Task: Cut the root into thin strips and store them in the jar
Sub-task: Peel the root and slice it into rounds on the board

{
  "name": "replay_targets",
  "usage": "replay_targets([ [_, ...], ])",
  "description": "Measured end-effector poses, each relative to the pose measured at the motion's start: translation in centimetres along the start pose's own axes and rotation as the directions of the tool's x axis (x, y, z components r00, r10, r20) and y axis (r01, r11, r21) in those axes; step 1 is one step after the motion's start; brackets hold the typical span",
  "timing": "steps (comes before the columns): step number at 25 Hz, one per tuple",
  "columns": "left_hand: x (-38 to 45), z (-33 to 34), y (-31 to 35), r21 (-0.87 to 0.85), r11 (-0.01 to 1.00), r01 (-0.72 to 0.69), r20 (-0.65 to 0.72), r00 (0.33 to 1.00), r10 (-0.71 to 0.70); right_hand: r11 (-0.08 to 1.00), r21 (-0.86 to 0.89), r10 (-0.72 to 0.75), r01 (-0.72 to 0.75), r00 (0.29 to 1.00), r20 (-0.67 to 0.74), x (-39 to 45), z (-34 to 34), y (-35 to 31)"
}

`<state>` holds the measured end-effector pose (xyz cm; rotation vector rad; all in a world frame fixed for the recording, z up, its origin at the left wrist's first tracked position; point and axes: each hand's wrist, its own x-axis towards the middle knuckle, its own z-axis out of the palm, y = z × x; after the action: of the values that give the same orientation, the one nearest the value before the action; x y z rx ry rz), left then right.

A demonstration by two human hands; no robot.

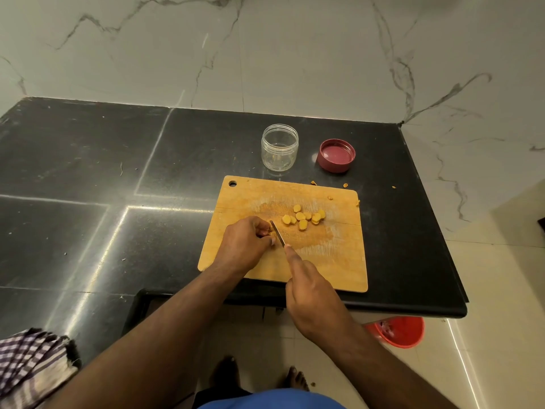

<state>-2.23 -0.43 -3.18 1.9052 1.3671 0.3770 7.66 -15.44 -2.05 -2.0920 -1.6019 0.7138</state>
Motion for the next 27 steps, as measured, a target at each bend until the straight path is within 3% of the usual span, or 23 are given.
replay_targets([
  [8,0.1,0.0,-0.1,0.001,1.000,-0.008,0.011,1.000,0.008,0.996,-0.090,-0.026,0.028,1.000,0.016,-0.1,0.2,-0.2],
  [14,0.2,0.0,-0.2,-0.007,1.000,-0.010,0.019,1.000,0.010,0.981,-0.194,0.043,-0.029,0.997,0.070,0.2,0.4,-0.6],
  [27,0.5,0.1,-0.5,0.007,1.000,-0.013,0.025,1.000,0.013,0.974,-0.223,0.068,-0.036,0.988,0.139,1.5,-0.7,-1.2],
])
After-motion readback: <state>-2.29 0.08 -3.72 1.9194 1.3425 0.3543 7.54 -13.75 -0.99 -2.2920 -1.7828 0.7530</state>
